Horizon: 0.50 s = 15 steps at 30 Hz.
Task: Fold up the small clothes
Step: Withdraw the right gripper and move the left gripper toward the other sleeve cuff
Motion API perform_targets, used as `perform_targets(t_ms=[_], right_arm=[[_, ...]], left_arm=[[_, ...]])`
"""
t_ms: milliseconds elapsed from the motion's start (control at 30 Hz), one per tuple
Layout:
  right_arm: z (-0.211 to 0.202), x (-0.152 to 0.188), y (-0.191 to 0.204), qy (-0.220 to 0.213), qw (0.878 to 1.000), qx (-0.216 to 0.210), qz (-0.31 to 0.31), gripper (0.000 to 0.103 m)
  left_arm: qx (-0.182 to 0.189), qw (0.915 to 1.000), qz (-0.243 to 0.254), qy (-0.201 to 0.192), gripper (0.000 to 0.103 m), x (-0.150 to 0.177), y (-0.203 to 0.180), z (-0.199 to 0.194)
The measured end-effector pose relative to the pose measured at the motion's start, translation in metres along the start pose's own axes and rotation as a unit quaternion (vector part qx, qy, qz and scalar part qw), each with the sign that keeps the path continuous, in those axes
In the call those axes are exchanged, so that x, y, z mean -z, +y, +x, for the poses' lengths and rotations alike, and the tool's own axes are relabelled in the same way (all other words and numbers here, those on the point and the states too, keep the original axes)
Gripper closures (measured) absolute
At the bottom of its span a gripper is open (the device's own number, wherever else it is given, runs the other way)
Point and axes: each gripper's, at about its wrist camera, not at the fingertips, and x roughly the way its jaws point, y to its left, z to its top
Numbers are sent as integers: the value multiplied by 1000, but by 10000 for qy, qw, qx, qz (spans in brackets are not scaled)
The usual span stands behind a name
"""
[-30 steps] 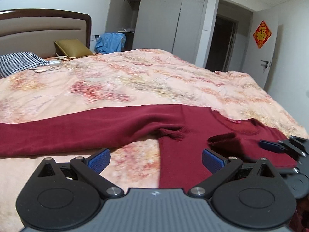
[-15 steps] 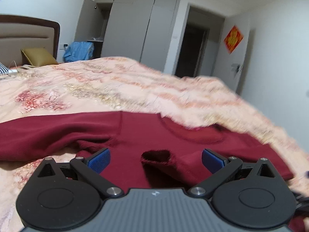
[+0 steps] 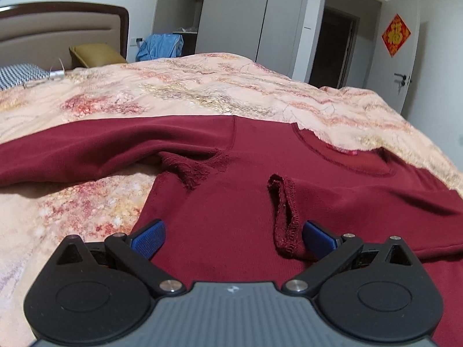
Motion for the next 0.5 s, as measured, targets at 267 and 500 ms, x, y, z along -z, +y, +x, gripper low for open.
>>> perform_targets(t_ms=[267, 500], right_arm=[[-12, 2, -8, 67, 9990, -341, 294, 6], [-45, 13, -22, -12, 9884, -1290, 799, 1]], left_arm=[[173, 9997, -176, -52, 0, 0, 7, -2], [683, 9952, -698, -96, 0, -12, 43, -42]])
